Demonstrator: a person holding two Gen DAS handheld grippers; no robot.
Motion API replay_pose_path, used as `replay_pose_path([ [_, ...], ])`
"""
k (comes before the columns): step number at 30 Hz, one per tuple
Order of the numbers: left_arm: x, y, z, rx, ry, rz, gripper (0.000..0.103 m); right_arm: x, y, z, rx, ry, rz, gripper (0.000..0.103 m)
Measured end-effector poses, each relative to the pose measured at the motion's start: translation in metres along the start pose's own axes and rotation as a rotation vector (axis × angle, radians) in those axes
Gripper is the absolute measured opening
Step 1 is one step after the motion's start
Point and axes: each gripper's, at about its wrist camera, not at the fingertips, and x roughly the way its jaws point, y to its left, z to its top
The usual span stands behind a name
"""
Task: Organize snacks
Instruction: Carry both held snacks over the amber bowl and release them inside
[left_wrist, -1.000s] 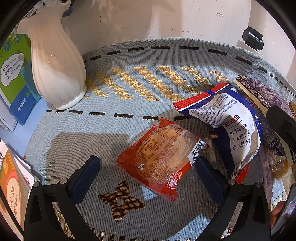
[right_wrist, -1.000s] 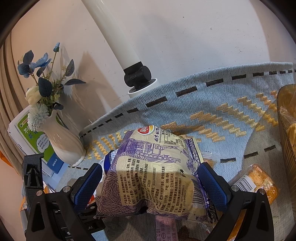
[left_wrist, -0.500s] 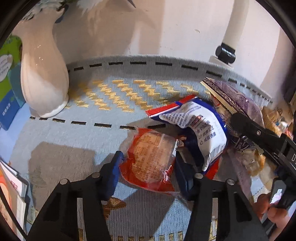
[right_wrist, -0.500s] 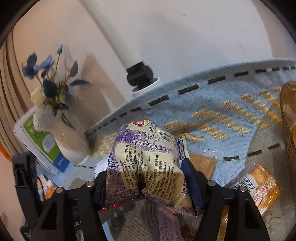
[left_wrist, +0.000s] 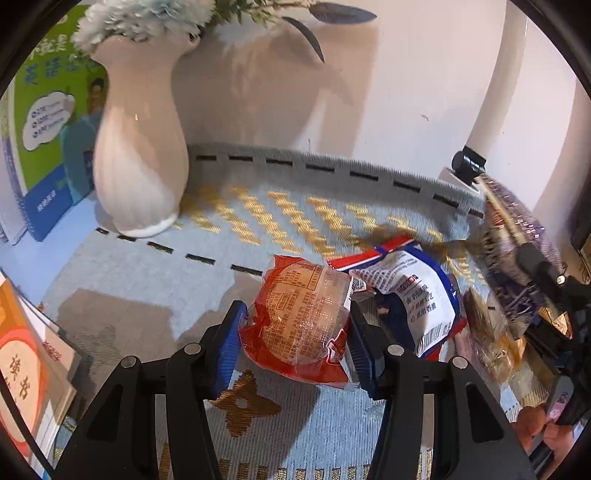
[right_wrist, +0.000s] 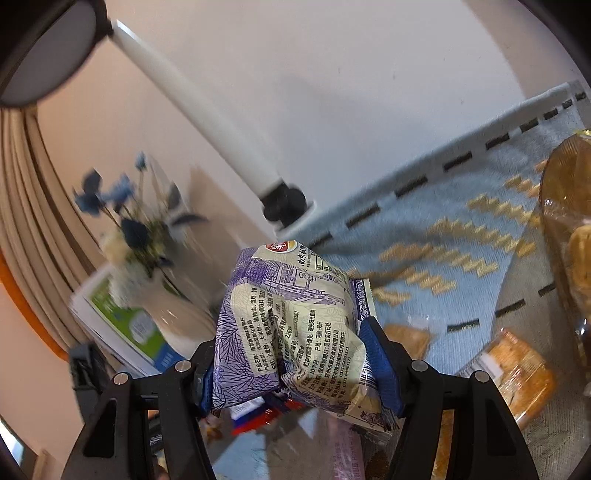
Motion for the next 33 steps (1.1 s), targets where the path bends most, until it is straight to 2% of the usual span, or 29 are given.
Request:
replay_pose_path([
  [7, -0.011, 0.008, 0.015, -0.027, -0.049, 0.042, 0.05, -0.028, 0.004, 0.01, -0.032, -0.059, 0.035, 0.065],
  [10, -0.019, 0.014, 0.02, -0.051, -0.057, 0.002, 0.05, -0.047, 0.008, 0.022, -0.042, -0.093, 0.06, 0.065],
  [16, -0.045, 0.002, 0.027, -0.056, -0.093, 0.031, 0.05, -0.093, 0.03, 0.048, -0.138, -0.172, 0.033, 0.065],
  [19, -0.058, -0.028, 0.034, 0.018, -0.104, 0.038, 0.05, -0.111, 0.033, 0.061, -0.156, -0.19, 0.02, 0.065],
  [21, -0.067, -0.054, 0.039, 0.063, -0.115, 0.014, 0.05, -0.124, 0.03, 0.07, -0.171, -0.187, 0.004, 0.065],
  [27, -0.089, -0.15, 0.047, 0.187, -0.128, -0.13, 0.05, -0.166, 0.007, 0.103, -0.223, -0.185, -0.104, 0.065],
  [29, -0.092, -0.185, 0.045, 0.229, -0.115, -0.196, 0.05, -0.187, -0.006, 0.115, -0.226, -0.182, -0.141, 0.065],
  [33, -0.093, -0.246, 0.034, 0.328, -0.071, -0.277, 0.05, -0.221, -0.038, 0.137, -0.228, -0.172, -0.21, 0.065],
])
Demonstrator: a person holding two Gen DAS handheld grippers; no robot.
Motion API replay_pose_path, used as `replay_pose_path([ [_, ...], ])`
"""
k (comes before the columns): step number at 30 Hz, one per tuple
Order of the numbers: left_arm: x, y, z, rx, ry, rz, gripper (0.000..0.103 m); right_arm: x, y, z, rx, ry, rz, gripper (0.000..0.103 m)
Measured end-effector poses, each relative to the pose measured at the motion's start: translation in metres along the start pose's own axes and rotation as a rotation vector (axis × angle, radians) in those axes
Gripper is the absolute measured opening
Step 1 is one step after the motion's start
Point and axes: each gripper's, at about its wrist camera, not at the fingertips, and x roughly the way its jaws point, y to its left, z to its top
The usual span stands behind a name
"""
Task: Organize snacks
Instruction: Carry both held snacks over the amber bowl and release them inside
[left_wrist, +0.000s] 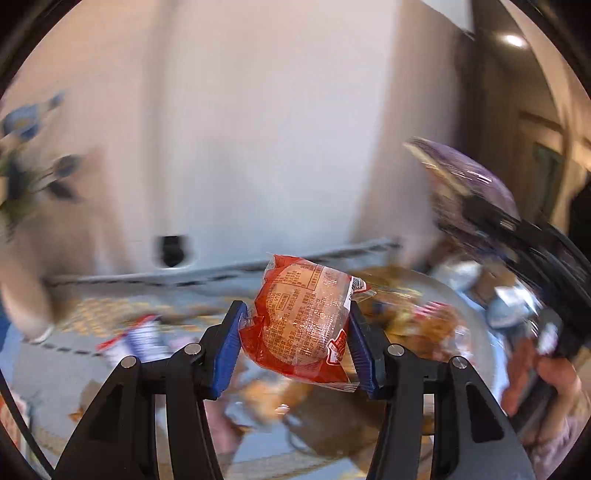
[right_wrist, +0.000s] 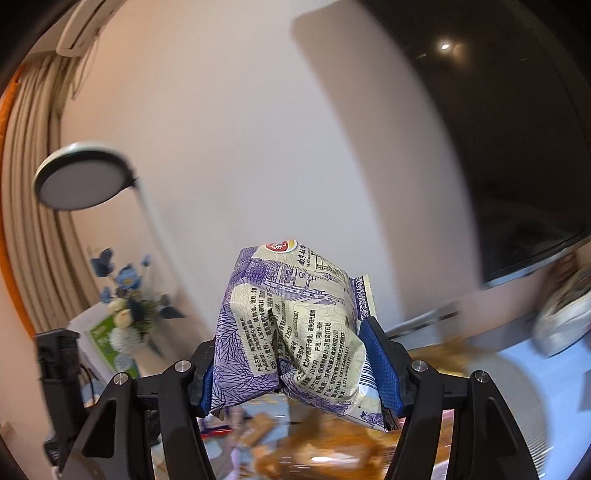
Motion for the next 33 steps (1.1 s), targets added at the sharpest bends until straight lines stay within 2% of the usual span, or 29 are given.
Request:
replay_pose_path([
  [2, 0.01, -0.029, 0.0, 0.062, 0.013, -0.041, 0.05, -0.003, -0.017, 0.004, -0.008, 0.022, -0.044, 0.065],
  [5, 0.032, -0.06, -0.008, 0.124, 0.078, -0.116, 0.053, 0.008, -0.042, 0.003, 0.009, 0.057, -0.102, 0.066],
  [6, 0.042, -0.069, -0.011, 0.147, 0.116, -0.134, 0.058, 0.014, -0.051, 0.0, 0.015, 0.085, -0.127, 0.068],
  [7, 0.053, -0.077, -0.014, 0.169, 0.164, -0.133, 0.072, 0.022, -0.057, -0.003, 0.013, 0.12, -0.152, 0.069],
  [8, 0.063, -0.084, -0.018, 0.188, 0.207, -0.129, 0.08, 0.032, -0.065, -0.007, 0.019, 0.179, -0.19, 0.077],
  [9, 0.069, -0.087, -0.021, 0.2, 0.227, -0.121, 0.091, 0.039, -0.071, -0.01, 0.038, 0.221, -0.209, 0.094],
  [10, 0.073, -0.088, -0.024, 0.206, 0.234, -0.106, 0.093, 0.044, -0.077, -0.013, 0.061, 0.252, -0.218, 0.099],
  [13, 0.076, -0.081, -0.026, 0.181, 0.24, -0.099, 0.095, 0.044, -0.083, -0.019, 0.094, 0.245, -0.184, 0.099],
  [16, 0.074, -0.07, -0.022, 0.151, 0.233, -0.083, 0.098, 0.036, -0.083, -0.016, 0.117, 0.205, -0.2, 0.099],
  [21, 0.066, -0.058, -0.016, 0.163, 0.207, -0.024, 0.099, 0.031, -0.071, -0.005, 0.112, 0.179, -0.217, 0.1],
  [25, 0.059, -0.039, -0.016, 0.157, 0.202, 0.031, 0.099, 0.024, -0.048, 0.001, 0.096, 0.145, -0.246, 0.1],
  [33, 0.038, 0.012, -0.016, 0.093, 0.186, 0.104, 0.1, 0.025, 0.021, 0.0, 0.003, 0.136, -0.203, 0.1],
])
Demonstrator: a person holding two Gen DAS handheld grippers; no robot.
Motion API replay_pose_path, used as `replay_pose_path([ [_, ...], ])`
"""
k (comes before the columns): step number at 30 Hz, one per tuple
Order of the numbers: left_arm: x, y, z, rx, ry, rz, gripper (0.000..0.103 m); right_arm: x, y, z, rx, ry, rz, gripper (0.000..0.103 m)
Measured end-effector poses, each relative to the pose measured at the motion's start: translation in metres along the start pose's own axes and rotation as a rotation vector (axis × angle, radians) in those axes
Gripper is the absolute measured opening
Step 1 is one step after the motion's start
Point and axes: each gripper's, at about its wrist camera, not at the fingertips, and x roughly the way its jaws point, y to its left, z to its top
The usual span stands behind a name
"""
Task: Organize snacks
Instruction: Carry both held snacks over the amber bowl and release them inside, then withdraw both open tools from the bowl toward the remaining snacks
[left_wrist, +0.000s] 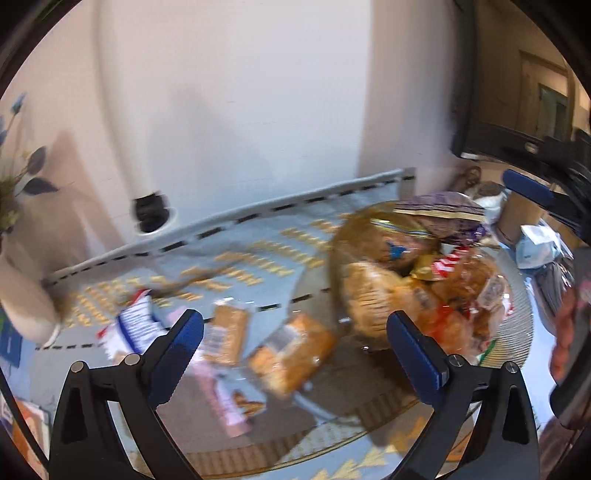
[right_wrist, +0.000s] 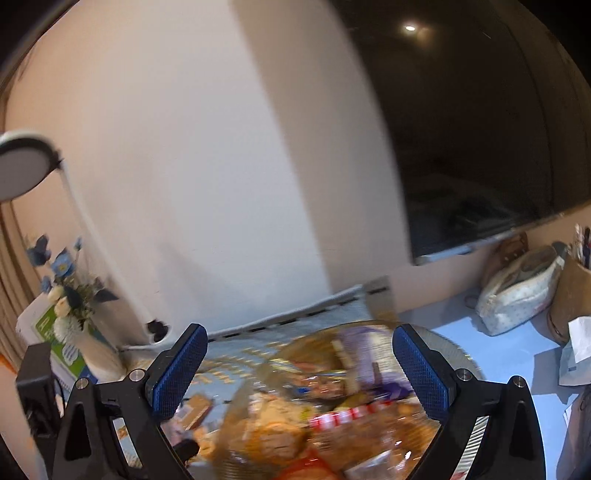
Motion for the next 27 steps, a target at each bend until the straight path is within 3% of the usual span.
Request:
replay_pose_path([
  [9, -0.019, 0.106, -0.008, -0.21, -0.026, 0.079, 0.1, 0.004, 0.085, -0.013, -0.1, 0.038, 0.106, 0.1],
  [14, -0.014, 0.16, -0.019, -0.333, -0.017, 0.091, 0.101, 0.022, 0.127, -0.037, -0.146, 0.105, 0.168, 0.101],
  [18, 0.002, 0.18, -0.03, -0.39, 0.001, 0.084, 0.101, 0.048, 0.156, -0.067, -0.206, 0.187, 0.184, 0.101],
  [23, 0.023, 0.189, -0.04, -0.39, 0.03, 0.086, 0.101, 0.081, 0.184, -0.11, -0.308, 0.296, 0.167, 0.101],
  [27, 0.041, 0.193, -0.05, -0.415, 0.043, 0.021, 0.101, 0.115, 0.193, -0.143, -0.312, 0.408, 0.145, 0.101],
])
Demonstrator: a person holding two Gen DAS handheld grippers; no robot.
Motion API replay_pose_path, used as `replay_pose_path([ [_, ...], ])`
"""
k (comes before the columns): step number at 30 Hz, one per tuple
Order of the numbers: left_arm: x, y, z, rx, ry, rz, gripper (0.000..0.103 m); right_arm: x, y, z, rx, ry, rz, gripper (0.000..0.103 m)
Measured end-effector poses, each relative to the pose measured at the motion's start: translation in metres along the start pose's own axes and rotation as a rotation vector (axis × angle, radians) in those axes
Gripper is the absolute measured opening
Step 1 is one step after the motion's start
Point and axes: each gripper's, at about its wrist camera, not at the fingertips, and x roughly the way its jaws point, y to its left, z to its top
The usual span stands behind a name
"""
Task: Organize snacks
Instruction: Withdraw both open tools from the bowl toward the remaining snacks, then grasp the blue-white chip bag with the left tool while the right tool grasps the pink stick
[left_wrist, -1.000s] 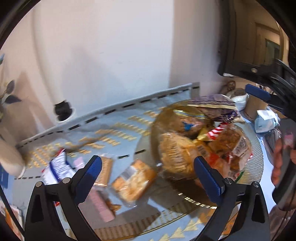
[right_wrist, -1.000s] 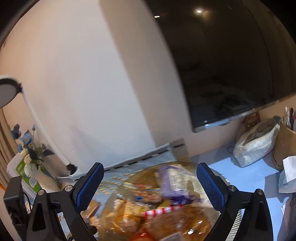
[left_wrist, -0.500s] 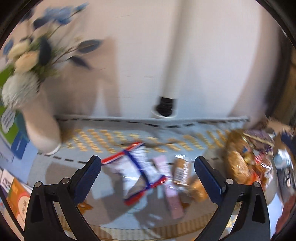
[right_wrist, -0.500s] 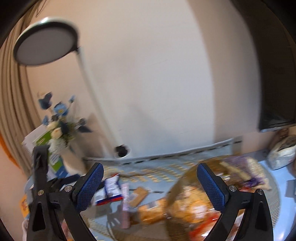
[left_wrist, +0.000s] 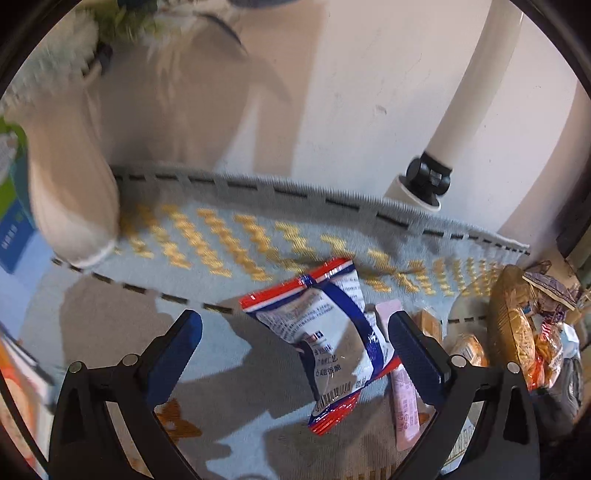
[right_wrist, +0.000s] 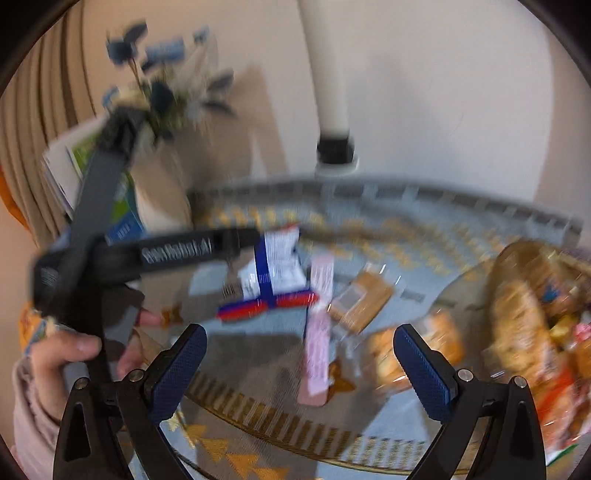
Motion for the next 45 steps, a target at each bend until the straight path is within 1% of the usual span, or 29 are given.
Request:
replay_pose_path([
  [2, 0.007, -0.001, -0.002, 0.008, 0.015, -0.001, 0.101, 0.019, 0.0, -0.005, 0.015, 0.036, 0.003, 0.1],
  [4, 0.015, -0.002, -0.006, 0.02, 0.019, -0.005, 0.101, 0.038, 0.0, -0.01, 0.022, 0.064, -0.017, 0.098],
  [6, 0.022, -0.002, -0.009, 0.015, 0.025, -0.02, 0.101, 0.046, 0.003, -0.012, -0.005, 0.047, -0.058, 0.098],
  [7, 0.025, -0.002, -0.011, 0.012, 0.026, -0.026, 0.101, 0.05, 0.005, -0.012, -0.013, 0.051, -0.063, 0.098],
  [9, 0.031, -0.001, -0.015, 0.015, 0.016, -0.028, 0.101, 0.063, 0.005, -0.015, -0.001, 0.077, -0.035, 0.098],
  [10, 0.034, 0.0, -0.017, 0.015, 0.015, -0.034, 0.103, 0.068, 0.006, -0.015, -0.006, 0.09, -0.039, 0.1],
  [12, 0.039, 0.003, -0.021, 0.001, 0.018, -0.055, 0.103, 0.074, 0.004, -0.016, 0.002, 0.089, -0.036, 0.101],
  [13, 0.042, 0.005, -0.021, -0.018, 0.029, -0.069, 0.103, 0.075, 0.002, -0.016, 0.012, 0.082, -0.026, 0.101],
  [14, 0.042, 0.006, -0.021, -0.023, 0.023, -0.073, 0.103, 0.076, -0.002, -0.017, 0.026, 0.077, -0.007, 0.102],
  [18, 0.043, 0.004, -0.021, -0.011, 0.019, -0.061, 0.103, 0.073, -0.019, -0.02, 0.084, 0.05, 0.066, 0.103],
  [20, 0.044, 0.002, -0.021, -0.006, 0.017, -0.057, 0.103, 0.072, -0.024, -0.021, 0.093, 0.046, 0.077, 0.103],
  [23, 0.045, 0.002, -0.021, -0.001, 0.018, -0.055, 0.103, 0.075, -0.024, -0.023, 0.07, 0.058, 0.049, 0.103],
  [26, 0.046, 0.0, -0.022, -0.003, 0.017, -0.06, 0.103, 0.077, -0.013, -0.022, 0.034, 0.076, 0.002, 0.103],
  [28, 0.047, 0.0, -0.021, -0.002, 0.017, -0.061, 0.103, 0.081, -0.01, -0.022, 0.02, 0.083, -0.014, 0.103],
  [32, 0.047, 0.0, -0.022, 0.002, 0.018, -0.057, 0.103, 0.084, -0.009, -0.021, 0.008, 0.09, -0.028, 0.103],
  [33, 0.047, 0.0, -0.022, 0.002, 0.018, -0.058, 0.103, 0.081, -0.004, -0.015, 0.006, 0.091, -0.032, 0.103],
  [37, 0.047, 0.001, -0.022, 0.003, 0.017, -0.058, 0.103, 0.082, -0.002, -0.015, -0.002, 0.095, -0.044, 0.103],
  [38, 0.047, 0.001, -0.022, 0.003, 0.017, -0.058, 0.103, 0.076, -0.001, -0.018, -0.003, 0.095, -0.047, 0.103],
  [45, 0.048, 0.0, -0.022, 0.003, 0.017, -0.058, 0.103, 0.08, 0.002, -0.014, -0.007, 0.098, -0.052, 0.103],
])
